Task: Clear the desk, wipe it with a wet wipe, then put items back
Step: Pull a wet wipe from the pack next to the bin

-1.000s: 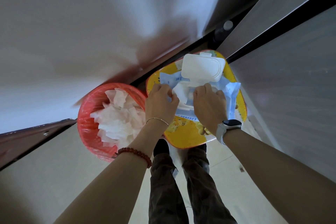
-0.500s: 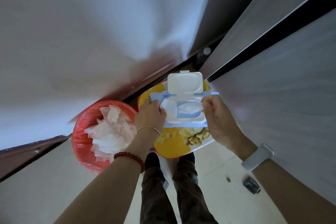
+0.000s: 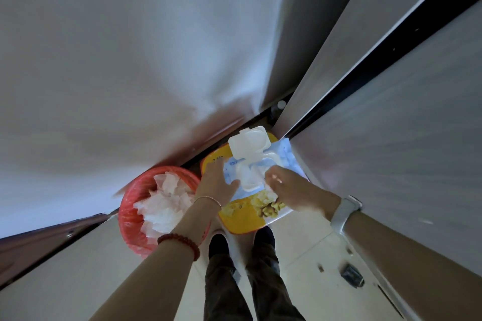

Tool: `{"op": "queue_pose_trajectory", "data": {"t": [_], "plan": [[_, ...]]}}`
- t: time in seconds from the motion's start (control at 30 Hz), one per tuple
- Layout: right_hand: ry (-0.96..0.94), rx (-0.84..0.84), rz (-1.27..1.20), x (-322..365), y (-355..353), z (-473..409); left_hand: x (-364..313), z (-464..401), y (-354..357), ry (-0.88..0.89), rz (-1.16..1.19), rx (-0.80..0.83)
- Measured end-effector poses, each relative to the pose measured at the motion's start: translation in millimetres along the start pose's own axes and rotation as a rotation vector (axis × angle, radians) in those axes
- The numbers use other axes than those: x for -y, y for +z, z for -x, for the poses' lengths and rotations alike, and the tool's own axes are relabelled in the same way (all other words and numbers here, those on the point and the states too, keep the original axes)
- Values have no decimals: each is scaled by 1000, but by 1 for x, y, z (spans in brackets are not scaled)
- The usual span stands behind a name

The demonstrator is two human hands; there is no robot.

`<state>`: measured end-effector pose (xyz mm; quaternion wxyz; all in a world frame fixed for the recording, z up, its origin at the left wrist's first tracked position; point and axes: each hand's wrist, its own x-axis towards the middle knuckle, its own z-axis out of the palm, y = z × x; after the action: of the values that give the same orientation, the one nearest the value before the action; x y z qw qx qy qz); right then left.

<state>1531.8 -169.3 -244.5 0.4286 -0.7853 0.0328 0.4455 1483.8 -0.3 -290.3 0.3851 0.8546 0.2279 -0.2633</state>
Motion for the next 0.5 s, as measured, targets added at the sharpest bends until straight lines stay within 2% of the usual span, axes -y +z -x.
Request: {"op": "queue_pose_trajectory", "data": {"t": [0.13, 0.23, 0.33, 0.5], "plan": [[-110, 79, -167, 20, -16, 14, -2, 19, -5, 5, 199, -64], [-137, 182, -186, 24, -27, 28, -10, 33, -11, 56, 328, -63], [-175, 185, -328, 33, -28, 42, -26, 48, -22, 204, 394, 28], [-365, 104, -196, 68, -35, 81, -61, 81, -45, 329, 462, 251]]}}
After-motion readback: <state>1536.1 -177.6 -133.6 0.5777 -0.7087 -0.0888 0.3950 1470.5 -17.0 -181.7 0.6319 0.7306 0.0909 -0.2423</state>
